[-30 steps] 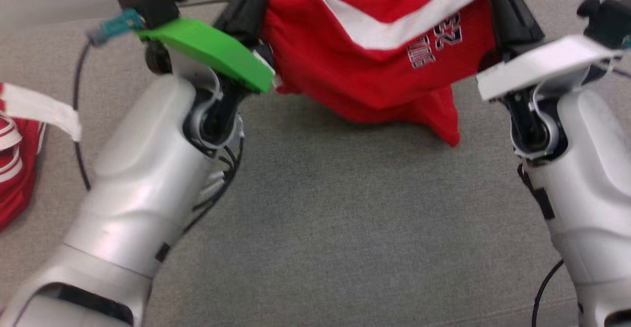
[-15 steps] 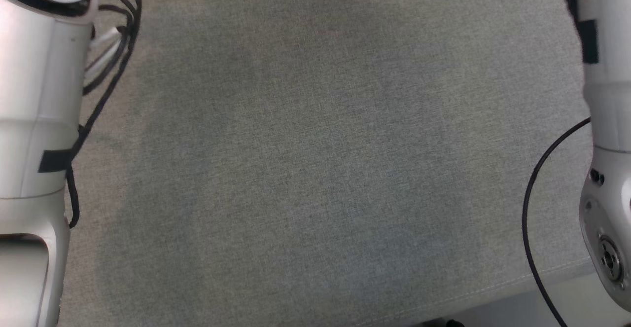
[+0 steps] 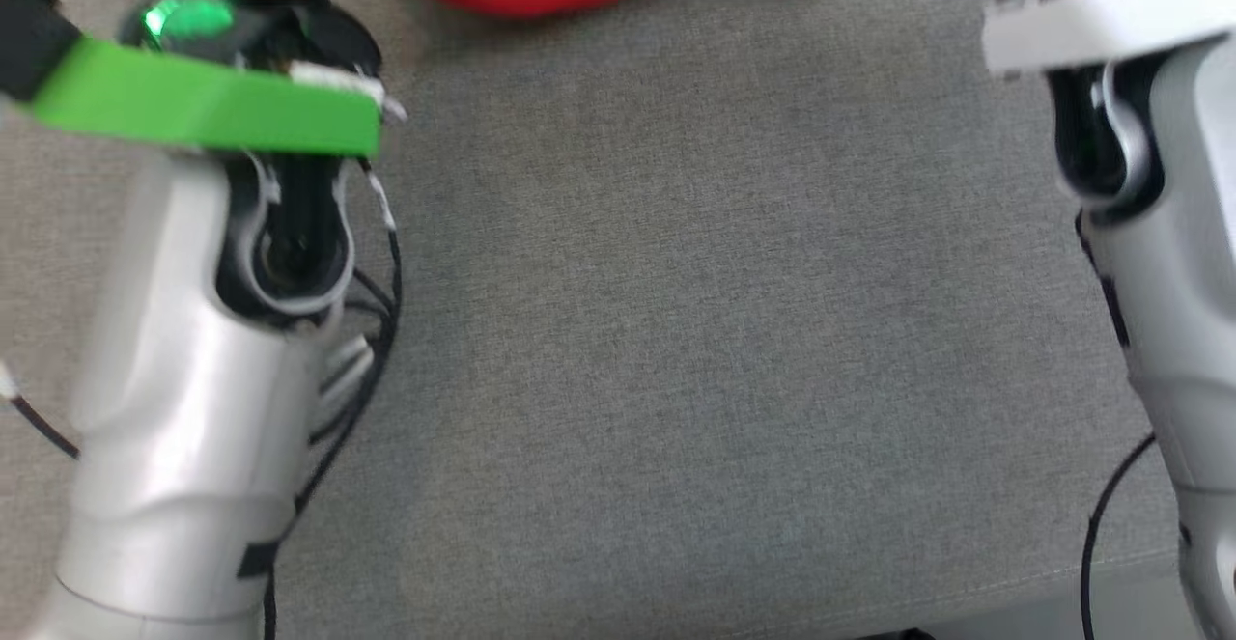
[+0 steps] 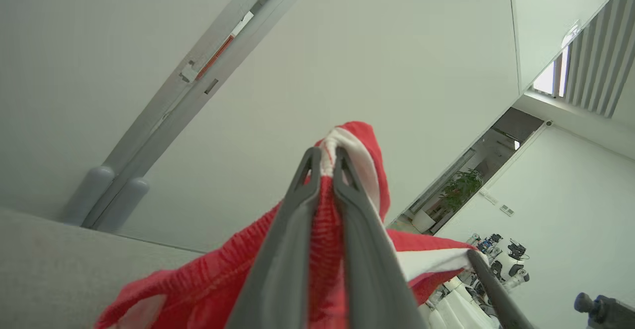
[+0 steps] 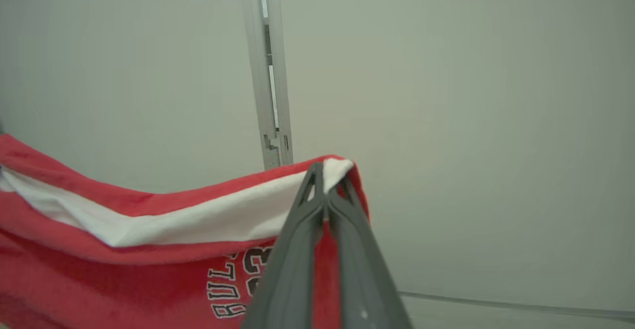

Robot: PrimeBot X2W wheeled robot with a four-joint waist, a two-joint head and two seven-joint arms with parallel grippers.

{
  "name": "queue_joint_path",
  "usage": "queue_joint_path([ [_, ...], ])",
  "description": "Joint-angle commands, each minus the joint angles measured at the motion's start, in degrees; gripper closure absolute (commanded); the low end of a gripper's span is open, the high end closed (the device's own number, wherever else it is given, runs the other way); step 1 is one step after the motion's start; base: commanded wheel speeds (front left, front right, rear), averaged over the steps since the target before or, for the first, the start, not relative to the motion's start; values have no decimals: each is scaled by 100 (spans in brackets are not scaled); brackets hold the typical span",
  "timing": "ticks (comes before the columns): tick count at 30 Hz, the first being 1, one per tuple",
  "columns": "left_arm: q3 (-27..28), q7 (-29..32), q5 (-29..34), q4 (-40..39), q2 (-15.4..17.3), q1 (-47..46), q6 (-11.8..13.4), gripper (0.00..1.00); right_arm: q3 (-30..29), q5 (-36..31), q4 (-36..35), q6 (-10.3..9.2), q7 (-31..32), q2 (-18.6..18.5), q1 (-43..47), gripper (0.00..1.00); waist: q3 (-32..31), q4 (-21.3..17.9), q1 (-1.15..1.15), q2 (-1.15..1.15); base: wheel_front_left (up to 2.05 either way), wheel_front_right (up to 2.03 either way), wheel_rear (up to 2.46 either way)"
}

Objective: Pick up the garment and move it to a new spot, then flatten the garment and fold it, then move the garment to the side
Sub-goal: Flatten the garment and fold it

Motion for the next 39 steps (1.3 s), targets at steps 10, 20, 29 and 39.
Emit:
queue_joint_path([
  [10, -769, -4, -454, -199, 407, 2209, -16, 100, -388, 1076, -1007, -11, 1443, -571, 3076, 100, -1067, 280, -1, 0, 0, 0, 0],
  [20, -1929, 64, -946, 89, 1293, 3455, -16, 100, -1091, 833, -1929, -12, 3294, -346, 5279, 100, -1694, 288, -1, 0, 0, 0, 0],
  [29, -2458, 129, -1245, 6, 1649, 3754, -15, 100, -1731, 895, -2749, -14, 5833, -140, 6694, 100, -2021, 389, -1, 0, 0, 0, 0],
  [39, -3113, 1064, -1597, -296, 2275, 4117, -14, 100, -2493, 778, -3714, -12, 7542, 514, 7422, 100, -2132, 457, -1, 0, 0, 0, 0],
])
